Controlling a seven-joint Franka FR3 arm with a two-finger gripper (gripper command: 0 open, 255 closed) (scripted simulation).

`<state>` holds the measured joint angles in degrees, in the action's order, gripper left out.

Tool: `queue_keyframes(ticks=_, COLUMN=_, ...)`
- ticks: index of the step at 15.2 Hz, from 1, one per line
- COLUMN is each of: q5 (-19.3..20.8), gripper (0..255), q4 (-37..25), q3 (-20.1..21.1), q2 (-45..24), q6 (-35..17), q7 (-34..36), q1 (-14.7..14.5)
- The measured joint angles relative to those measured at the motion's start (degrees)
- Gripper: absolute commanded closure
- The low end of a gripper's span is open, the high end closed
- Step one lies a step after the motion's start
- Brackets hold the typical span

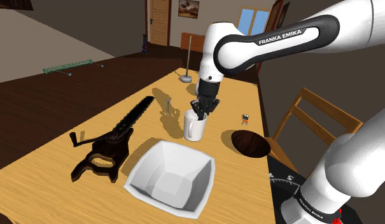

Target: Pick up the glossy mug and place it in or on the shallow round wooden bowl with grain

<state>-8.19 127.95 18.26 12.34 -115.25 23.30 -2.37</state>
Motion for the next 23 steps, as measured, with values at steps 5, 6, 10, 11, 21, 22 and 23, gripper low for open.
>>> queue_keyframes(ticks=5, q5=-0.55, gripper=255, q4=1.64, q3=-1.98, q2=4.23, q6=2.77, q7=-2.8, q1=0.74)
queue_keyframes(ticks=6, q5=-0.75, gripper=255, q4=2.98, q3=-2.72, q2=5.92, q6=3.21, q7=-3.88, q1=0.95)
queue_keyframes(ticks=10, q5=-0.75, gripper=255, q4=8.13, q3=-6.28, q2=12.84, q6=5.4, q7=-8.6, q1=2.07)
queue_keyframes(ticks=11, q5=-0.46, gripper=255, q4=9.43, q3=-7.35, q2=14.18, q6=5.56, q7=-10.0, q1=2.51)
queue_keyframes(ticks=21, q5=4.93, gripper=255, q4=18.68, q3=-17.86, q2=29.07, q6=12.19, q7=-21.98, q1=7.32)
queue_keyframes(ticks=22, q5=5.71, gripper=255, q4=19.06, q3=-18.9, q2=30.41, q6=13.21, q7=-23.12, q1=7.92)
queue_keyframes(ticks=23, q5=6.6, gripper=255, q4=19.56, q3=-20.07, q2=31.86, q6=14.24, q7=-24.39, q1=8.61)
